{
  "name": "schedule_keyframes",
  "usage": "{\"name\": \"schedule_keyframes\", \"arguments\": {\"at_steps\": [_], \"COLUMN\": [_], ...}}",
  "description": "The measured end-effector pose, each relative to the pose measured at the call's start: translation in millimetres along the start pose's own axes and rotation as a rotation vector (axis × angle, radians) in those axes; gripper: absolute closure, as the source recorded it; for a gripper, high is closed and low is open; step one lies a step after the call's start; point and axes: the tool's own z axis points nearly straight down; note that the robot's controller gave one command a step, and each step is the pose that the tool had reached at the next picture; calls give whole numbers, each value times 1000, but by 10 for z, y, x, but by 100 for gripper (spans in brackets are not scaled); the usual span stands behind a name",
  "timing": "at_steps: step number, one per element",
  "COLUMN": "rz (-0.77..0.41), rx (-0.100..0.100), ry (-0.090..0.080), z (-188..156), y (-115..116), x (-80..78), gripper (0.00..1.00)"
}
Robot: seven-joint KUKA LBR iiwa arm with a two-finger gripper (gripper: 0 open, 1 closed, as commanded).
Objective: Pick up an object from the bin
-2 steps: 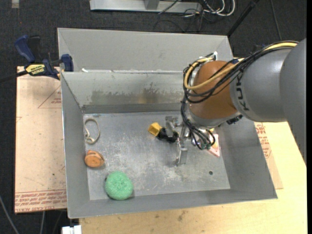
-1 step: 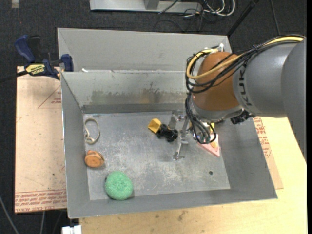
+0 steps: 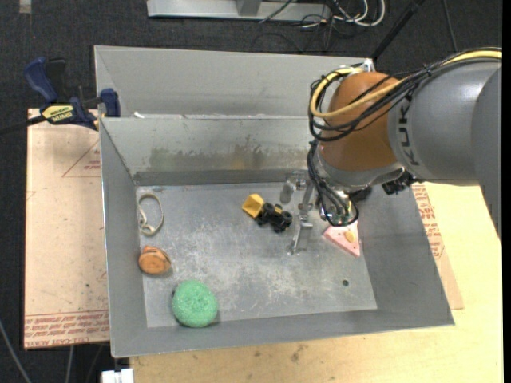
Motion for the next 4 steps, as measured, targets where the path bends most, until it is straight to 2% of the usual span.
{"name": "schedule_keyframes", "arguments": {"at_steps": [1,2,3,4], "rz": [33,286,286,285], "rx": [0,-2,-2,1], "ry": [2,-2,-2,5], "z": [593,545,545,493], "y": [-10,-20,-20,-23], "x": [-109,-63,-63,-41], "gripper": [0,100,100,100]}}
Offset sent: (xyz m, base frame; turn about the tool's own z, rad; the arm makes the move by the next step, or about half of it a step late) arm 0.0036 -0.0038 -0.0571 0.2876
